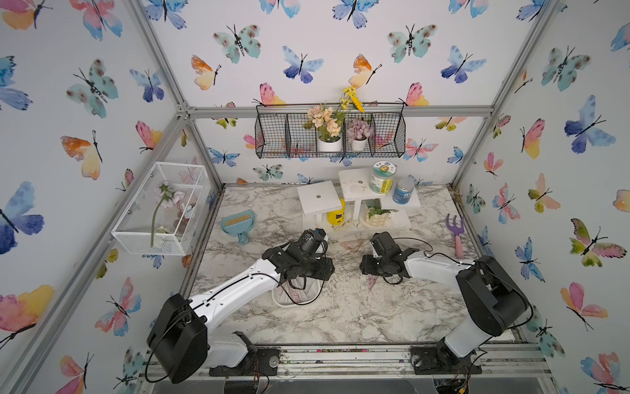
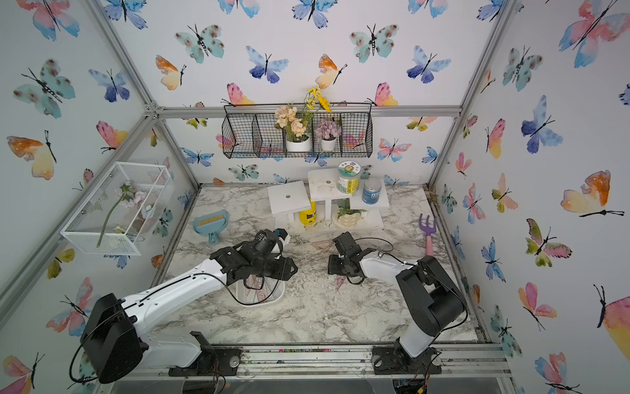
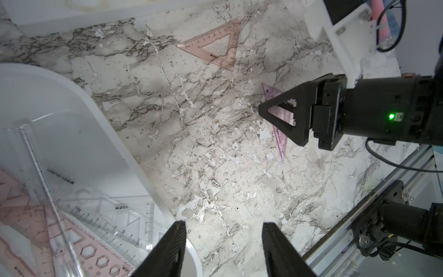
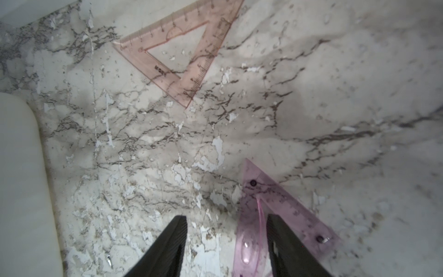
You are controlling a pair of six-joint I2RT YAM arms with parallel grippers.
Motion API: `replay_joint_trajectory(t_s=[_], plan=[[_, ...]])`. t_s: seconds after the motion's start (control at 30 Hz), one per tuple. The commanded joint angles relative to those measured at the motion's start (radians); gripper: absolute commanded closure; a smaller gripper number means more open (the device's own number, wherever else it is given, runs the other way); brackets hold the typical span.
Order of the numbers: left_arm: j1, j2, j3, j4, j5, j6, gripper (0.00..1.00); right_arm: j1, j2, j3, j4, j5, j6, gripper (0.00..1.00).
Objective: Put the scattered rulers into the storage box
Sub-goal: Pick up the ruler from the center of the board.
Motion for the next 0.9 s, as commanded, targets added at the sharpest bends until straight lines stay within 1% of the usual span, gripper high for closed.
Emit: replay_joint_trajectory(t_s=[0.0, 0.2, 0.37, 0.4, 0.57, 0.87], plan=[[-0.002, -0.007, 0.011, 0.008, -0.013, -0.015, 0.44, -0.002, -0.046, 0.018, -0.05, -0.02, -0.008, 0.41], [-0.005, 0.015, 0.01, 0.049, -0.004, -0.051, 0.43, -0.002, -0.119, 0.027, -0.091, -0.001, -0.007, 0.4], [-0.051, 0.073, 0.013, 0.111, 0.0, -0.102, 0.42, -0.009, -0.175, 0.022, -0.175, 0.151, -0.006, 0.35], [-0.063, 0.096, 0.021, 0.119, 0.0, -0.107, 0.42, -0.021, -0.18, 0.015, -0.183, 0.164, -0.01, 0.34], [-0.088, 0.16, 0.053, 0.154, 0.014, -0.122, 0.43, -0.091, -0.162, -0.008, -0.145, 0.12, -0.053, 0.34], [-0.088, 0.141, 0.033, 0.149, 0.007, -0.124, 0.43, -0.096, -0.021, 0.072, -0.092, 0.05, -0.077, 0.35]])
